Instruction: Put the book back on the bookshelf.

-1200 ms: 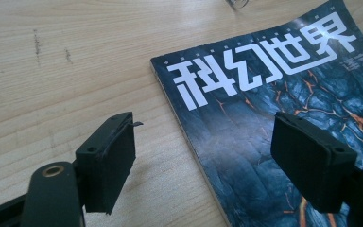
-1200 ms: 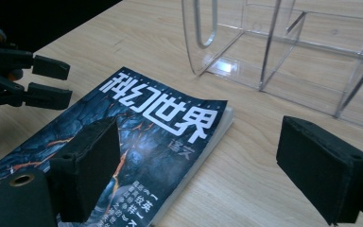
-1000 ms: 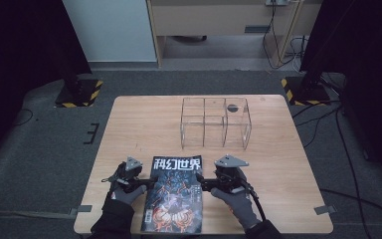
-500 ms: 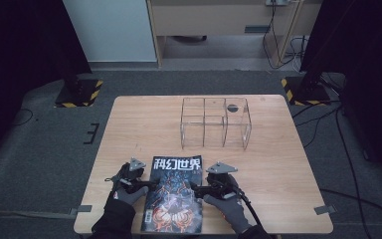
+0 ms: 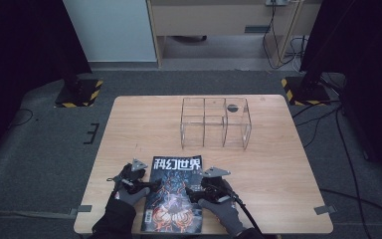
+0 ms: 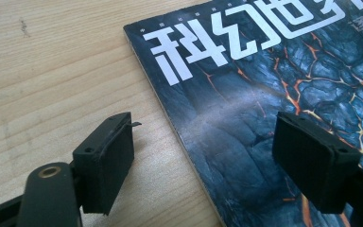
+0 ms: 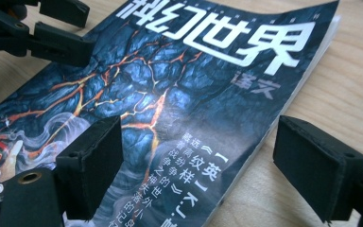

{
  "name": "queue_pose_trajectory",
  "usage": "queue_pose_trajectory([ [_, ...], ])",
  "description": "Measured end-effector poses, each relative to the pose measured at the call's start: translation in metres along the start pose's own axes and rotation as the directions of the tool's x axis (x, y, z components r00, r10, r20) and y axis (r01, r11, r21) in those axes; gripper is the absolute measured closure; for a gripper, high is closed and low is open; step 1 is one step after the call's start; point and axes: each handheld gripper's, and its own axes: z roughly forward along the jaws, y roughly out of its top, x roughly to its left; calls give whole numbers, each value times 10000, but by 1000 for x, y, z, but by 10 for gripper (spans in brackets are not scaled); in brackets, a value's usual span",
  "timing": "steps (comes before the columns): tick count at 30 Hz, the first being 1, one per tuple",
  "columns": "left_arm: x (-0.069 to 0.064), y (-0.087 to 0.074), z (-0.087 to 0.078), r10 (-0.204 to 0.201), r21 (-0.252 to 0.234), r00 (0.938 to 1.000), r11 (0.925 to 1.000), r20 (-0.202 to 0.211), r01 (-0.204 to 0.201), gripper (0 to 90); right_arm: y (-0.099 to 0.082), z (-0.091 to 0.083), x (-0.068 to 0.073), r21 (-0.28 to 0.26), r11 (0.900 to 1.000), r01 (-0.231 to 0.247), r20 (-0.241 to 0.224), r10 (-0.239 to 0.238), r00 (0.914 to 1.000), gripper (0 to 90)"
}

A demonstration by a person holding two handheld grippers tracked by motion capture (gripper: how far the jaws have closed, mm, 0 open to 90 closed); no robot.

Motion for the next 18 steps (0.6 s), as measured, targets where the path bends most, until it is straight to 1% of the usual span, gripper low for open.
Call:
queue_pose_trajectory([
  [2,0,0,0,-15,9,10000,10000,30,15,205,-1,1,1,58,10000,-66,-57,66,10000,171],
  [5,-1,0,0,3,9,10000,10000,63,-3,206,-2,3,2,67,10000,-36,-93,36,10000,173],
  [8,-1,0,1,75,18,9999,10000,111,-75,206,-3,5,2,112,9999,-95,-56,96,9999,173],
  [13,-2,0,1,74,22,9998,10000,180,-75,206,-5,5,2,36,9998,-181,-47,181,9998,174],
  [18,-6,0,1,212,47,9994,9998,256,-213,207,-5,4,2,13,9998,-194,-42,194,9998,174],
])
